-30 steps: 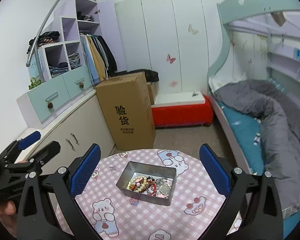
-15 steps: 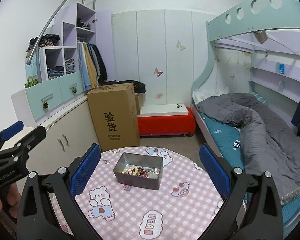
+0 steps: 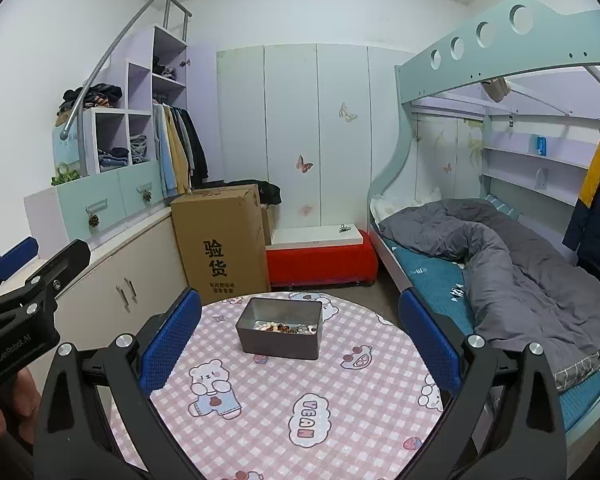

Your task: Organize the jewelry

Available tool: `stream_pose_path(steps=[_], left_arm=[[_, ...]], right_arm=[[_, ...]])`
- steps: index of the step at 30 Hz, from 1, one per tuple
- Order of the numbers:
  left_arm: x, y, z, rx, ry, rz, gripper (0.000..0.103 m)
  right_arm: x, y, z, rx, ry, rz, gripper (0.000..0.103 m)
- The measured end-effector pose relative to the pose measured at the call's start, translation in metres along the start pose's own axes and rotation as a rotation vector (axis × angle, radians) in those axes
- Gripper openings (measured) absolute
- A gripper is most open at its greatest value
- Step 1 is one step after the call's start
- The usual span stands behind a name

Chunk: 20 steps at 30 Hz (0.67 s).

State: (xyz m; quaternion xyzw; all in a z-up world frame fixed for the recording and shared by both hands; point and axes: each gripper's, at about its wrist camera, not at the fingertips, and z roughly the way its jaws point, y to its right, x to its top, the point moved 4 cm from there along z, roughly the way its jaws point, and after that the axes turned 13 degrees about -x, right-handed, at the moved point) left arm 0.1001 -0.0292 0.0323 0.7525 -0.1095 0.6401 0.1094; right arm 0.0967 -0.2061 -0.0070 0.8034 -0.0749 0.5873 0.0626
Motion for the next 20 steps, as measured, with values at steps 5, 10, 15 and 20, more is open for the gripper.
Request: stream_pose_path(steps=[5, 10, 15, 20], left_arm=[[-0.001, 0.002, -0.015, 0.003, 0.02, -0.002, 0.097], [-0.004, -0.004, -0.024, -0.013, 0.038, -0.037, 0.097], [-0.004, -0.005, -0.023, -0.002, 0.031, -0.036, 0.097], [-0.006, -0.009, -0.022, 0.02, 0.024, -0.045, 0.097]], right_arm=[[-0.001, -0.003, -0.013, 0.007, 0.02, -0.003, 0.095], [-0.003, -0.006, -0.02, 0.019, 0.03, -0.001, 0.095], [-0.005, -0.008, -0.022, 0.028, 0.033, 0.003, 0.095], [-0.006, -0.012, -0.023, 0.032, 0.029, 0.0, 0.095]])
